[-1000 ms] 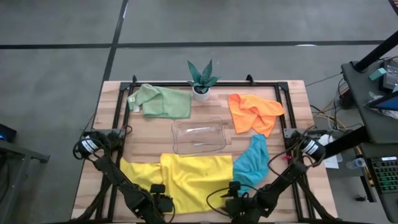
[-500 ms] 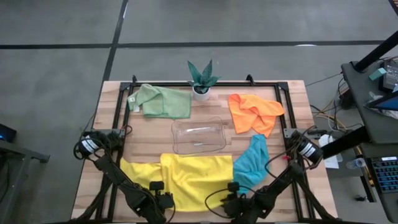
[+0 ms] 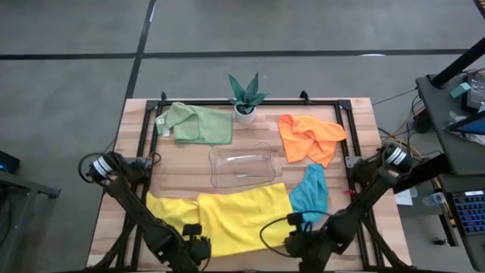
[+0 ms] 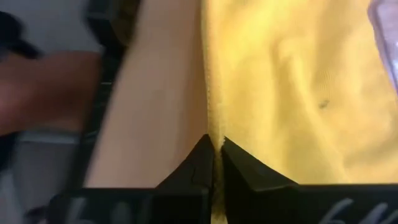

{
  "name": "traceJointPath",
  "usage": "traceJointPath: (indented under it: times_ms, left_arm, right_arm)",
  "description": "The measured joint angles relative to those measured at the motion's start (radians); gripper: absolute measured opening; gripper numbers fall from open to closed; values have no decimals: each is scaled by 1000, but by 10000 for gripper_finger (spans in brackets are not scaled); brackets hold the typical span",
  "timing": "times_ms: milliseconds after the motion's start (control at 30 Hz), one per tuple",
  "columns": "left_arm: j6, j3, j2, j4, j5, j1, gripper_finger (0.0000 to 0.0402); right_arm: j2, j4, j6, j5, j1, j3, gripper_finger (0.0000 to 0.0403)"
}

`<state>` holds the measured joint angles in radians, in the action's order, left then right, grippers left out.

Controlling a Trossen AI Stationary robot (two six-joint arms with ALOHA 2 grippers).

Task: Fold microfiber towels
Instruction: Fold the right yellow microfiber towel

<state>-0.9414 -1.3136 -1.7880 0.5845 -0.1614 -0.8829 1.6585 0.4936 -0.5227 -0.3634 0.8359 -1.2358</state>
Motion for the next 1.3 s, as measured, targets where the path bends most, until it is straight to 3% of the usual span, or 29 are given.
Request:
traceJointPath:
  times_ms: [133, 367, 567, 833, 933, 1300]
  left_arm:
    - [-6, -26, 61, -19, -9, 0, 0]
    - [-15, -25, 102, -236, 11, 0, 0]
    - [-23, -19, 52, -248, 53, 4, 0]
    - [-45, -1, -11, -259, 130, 26, 0]
    - [-35, 13, -16, -225, 124, 47, 0]
    - [-12, 15, -10, 156, 56, 128, 0]
  right_arm:
    - [-59, 17, 1, 108, 4, 0, 9]
    - [-71, -2, 17, 200, 15, 3, 9]
    - [11, -95, 95, 289, 15, 7, 8]
    - [59, -129, 179, 293, -32, 13, 8]
    - [54, -108, 219, 287, -66, 17, 8]
    - [51, 73, 343, 282, -222, 27, 8]
